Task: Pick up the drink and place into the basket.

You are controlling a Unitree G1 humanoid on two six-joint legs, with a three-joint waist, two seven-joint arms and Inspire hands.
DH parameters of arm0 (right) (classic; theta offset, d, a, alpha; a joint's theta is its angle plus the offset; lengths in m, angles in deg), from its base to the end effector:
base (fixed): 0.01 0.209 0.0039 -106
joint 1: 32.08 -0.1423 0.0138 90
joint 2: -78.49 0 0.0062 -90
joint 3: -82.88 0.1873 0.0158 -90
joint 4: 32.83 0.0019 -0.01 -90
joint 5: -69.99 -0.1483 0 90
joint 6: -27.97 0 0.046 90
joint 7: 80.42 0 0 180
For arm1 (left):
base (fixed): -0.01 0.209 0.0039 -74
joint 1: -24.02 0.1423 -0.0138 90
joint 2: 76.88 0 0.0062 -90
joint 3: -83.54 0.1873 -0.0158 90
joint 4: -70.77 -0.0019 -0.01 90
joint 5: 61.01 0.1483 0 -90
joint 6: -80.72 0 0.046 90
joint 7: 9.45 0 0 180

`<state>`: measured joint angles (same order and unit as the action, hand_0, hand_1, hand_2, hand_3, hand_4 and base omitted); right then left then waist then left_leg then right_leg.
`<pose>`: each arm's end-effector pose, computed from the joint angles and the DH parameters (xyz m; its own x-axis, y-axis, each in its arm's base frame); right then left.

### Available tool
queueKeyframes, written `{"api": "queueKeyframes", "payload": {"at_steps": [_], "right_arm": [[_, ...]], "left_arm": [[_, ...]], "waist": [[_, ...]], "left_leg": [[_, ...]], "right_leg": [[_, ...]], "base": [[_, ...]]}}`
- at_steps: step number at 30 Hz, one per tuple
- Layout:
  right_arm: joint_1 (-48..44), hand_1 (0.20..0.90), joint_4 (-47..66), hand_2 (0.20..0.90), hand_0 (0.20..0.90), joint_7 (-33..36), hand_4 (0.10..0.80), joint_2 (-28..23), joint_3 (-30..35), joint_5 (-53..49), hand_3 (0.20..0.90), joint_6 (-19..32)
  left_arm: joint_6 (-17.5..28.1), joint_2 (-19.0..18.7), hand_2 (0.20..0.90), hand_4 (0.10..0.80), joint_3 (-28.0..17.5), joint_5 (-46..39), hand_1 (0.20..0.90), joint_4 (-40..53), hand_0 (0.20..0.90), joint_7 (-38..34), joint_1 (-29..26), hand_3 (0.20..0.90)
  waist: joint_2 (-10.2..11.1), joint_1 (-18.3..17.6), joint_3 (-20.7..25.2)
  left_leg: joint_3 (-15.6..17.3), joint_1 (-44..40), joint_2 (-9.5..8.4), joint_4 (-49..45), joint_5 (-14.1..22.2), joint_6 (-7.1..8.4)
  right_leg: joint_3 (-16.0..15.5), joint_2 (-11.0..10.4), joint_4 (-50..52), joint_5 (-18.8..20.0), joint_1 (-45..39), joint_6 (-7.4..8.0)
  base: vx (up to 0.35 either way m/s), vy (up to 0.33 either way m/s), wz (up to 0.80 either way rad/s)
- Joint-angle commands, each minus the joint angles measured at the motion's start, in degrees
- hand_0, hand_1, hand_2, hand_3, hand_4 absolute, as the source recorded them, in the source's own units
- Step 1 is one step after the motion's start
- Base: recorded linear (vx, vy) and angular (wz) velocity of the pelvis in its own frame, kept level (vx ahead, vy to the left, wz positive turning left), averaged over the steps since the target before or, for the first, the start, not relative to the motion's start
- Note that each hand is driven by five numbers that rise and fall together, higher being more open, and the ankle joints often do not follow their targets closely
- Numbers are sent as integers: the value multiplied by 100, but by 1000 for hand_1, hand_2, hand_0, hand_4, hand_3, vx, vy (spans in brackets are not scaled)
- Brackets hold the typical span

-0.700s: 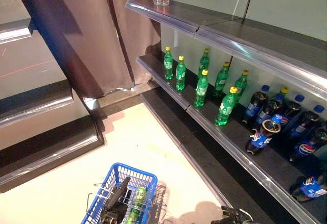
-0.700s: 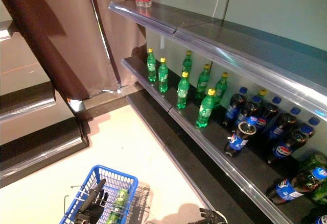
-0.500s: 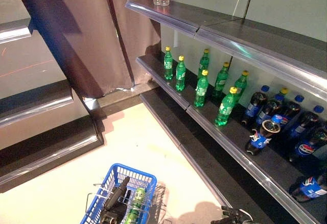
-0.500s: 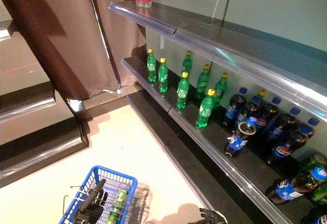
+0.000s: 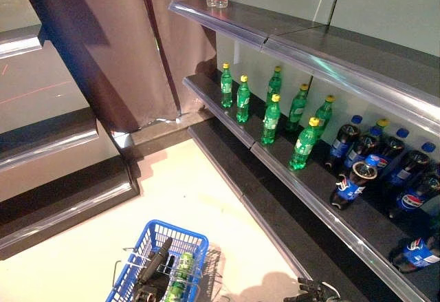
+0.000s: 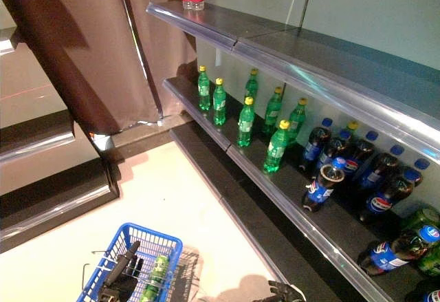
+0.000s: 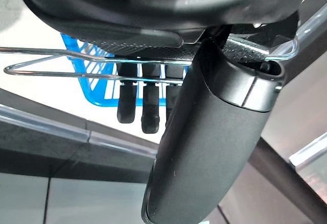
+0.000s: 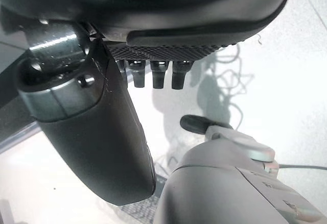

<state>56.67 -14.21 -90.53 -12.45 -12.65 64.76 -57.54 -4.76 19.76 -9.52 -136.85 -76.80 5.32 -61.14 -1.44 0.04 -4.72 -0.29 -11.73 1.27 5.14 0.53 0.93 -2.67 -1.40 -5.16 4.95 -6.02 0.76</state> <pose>0.0840 -0.2503 -0.1202 0.4029 -0.0632 -0.9131 -0.0824 0.9911 -0.1050 0.0841 0.2181 -0.1213 0.6803 0.1760 -0.7115 -0.7233 0.3182 -0.6129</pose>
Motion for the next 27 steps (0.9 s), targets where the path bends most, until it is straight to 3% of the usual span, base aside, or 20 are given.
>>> {"api": "queueKeyframes", "payload": {"at_steps": [1, 20, 27], "right_arm": [[-157, 900, -189, 900, 900, -124, 800, -162, -36, -391, 900, 451], [-205, 900, 41, 900, 900, -155, 800, -203, -51, -542, 900, 647], [-231, 900, 956, 900, 900, -527, 800, -119, -304, -890, 900, 987]], "left_arm": [[724, -385, 300, 100, -300, -175, 300, 418, 300, 1007, -857, 200], [675, -379, 300, 100, -263, -135, 300, 473, 300, 939, -810, 200], [631, -386, 300, 100, -220, -118, 300, 657, 300, 834, -770, 200]], "waist": [[-16, 86, 231], [-20, 74, 192], [6, 53, 126]], "left_leg": [[403, 157, -358, -163, 304, -108], [378, 136, -356, -143, 294, -108], [341, 165, -368, -176, 280, -120]], "right_leg": [[-145, -75, 117, -494, -255, 242], [-133, -83, 120, -485, -258, 247], [-89, -92, 136, -461, -240, 241]], "base": [[0, 0, 0], [0, 0, 0], [0, 0, 0]]}}
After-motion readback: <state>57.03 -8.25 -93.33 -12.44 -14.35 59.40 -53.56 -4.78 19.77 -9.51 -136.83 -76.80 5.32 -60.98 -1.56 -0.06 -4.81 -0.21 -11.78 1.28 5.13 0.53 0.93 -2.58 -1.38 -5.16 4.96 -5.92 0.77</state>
